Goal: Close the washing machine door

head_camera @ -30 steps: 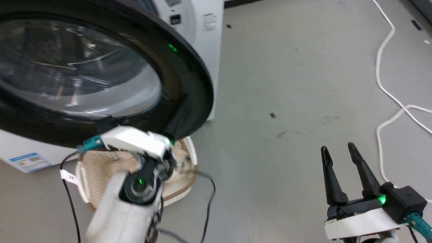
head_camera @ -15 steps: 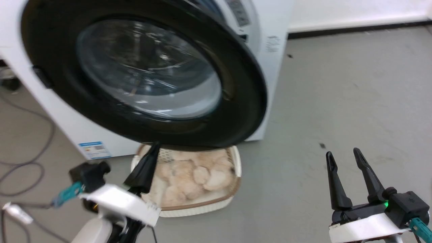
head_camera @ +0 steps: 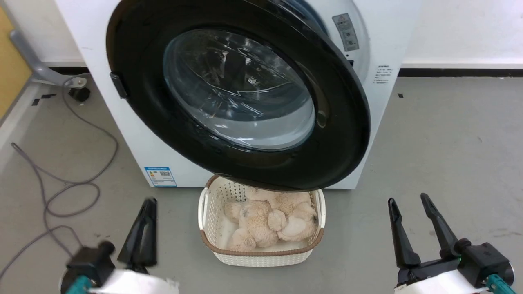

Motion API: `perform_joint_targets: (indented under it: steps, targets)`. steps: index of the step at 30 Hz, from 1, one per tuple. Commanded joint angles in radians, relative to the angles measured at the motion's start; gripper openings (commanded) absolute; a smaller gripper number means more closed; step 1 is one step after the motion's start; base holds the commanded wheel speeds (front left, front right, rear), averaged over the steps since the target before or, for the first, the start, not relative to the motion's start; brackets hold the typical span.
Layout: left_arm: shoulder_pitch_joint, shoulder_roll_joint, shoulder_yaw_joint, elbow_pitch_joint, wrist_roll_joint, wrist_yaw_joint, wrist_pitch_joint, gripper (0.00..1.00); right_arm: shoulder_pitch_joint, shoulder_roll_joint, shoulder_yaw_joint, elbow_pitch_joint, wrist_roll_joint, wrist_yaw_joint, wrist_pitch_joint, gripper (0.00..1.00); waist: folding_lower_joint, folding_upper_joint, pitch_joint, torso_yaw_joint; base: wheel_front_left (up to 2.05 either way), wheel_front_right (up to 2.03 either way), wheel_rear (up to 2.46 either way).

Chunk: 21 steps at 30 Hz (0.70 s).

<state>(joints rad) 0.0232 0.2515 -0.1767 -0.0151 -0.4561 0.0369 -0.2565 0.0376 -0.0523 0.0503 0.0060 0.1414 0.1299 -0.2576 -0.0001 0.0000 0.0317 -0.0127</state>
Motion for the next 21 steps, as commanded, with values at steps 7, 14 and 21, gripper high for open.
perform_joint_targets:
  steps: [7, 14, 21]
  targets:
    - [0.033, -0.033, -0.002, 0.042, 0.117, -0.008, -0.005, 1.00, 0.015, -0.001, 0.017, 0.023, -0.003, 0.001, -0.004, 1.00, 0.0001, 0.0000, 0.000, 0.016, 0.00, 0.00, 0.00]
    - [0.042, -0.069, 0.016, 0.039, 0.164, -0.024, -0.005, 1.00, 0.014, 0.000, 0.022, 0.021, -0.003, 0.001, -0.004, 0.87, 0.0001, 0.0000, 0.004, 0.027, 0.00, 0.00, 0.00]
    - [0.013, -0.105, 0.020, 0.037, 0.197, -0.060, -0.005, 1.00, -0.022, -0.030, 0.087, 0.032, 0.019, 0.001, -0.004, 0.00, 0.0001, 0.0000, 0.042, 0.071, 0.00, 0.00, 0.00]
